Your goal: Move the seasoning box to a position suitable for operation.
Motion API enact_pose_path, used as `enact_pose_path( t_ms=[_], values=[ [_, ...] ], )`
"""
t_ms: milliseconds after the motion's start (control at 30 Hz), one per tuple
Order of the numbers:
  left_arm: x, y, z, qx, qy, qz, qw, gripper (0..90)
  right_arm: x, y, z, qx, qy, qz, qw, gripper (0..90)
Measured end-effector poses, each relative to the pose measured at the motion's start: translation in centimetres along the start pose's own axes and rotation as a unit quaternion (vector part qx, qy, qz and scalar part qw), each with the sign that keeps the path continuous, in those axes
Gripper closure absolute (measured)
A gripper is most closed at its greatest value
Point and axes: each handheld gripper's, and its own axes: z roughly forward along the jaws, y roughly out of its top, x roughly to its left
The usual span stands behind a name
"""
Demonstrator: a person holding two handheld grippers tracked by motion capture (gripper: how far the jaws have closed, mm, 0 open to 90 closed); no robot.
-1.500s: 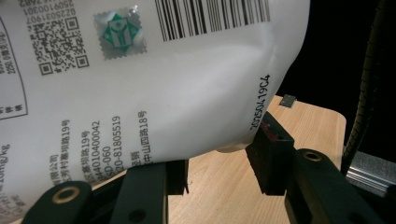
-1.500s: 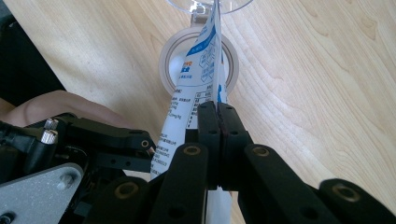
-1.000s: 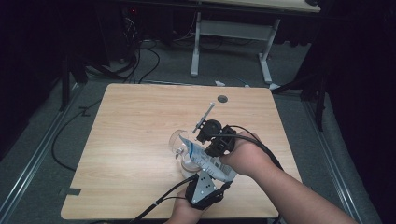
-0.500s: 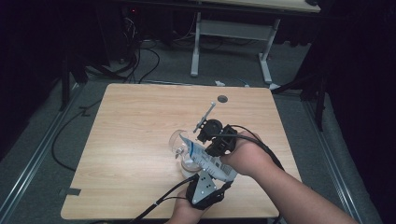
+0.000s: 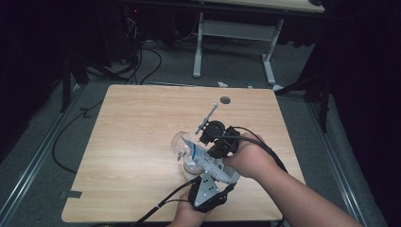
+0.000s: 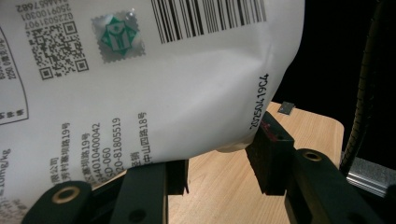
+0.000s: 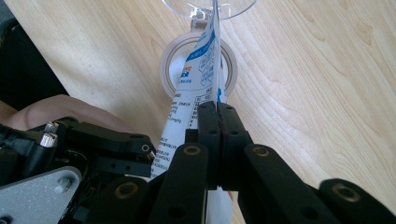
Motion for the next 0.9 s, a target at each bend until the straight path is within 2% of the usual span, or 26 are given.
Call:
enact_pose_path(
  t_ms=[900],
  values=[
    [0.07, 0.17, -0.11, -0.006, 0.002, -0.002, 1.0, 61.8, 0.16, 0.31, -0.1, -0.001, -0.001, -0.005, 1.0, 90.0]
  ],
)
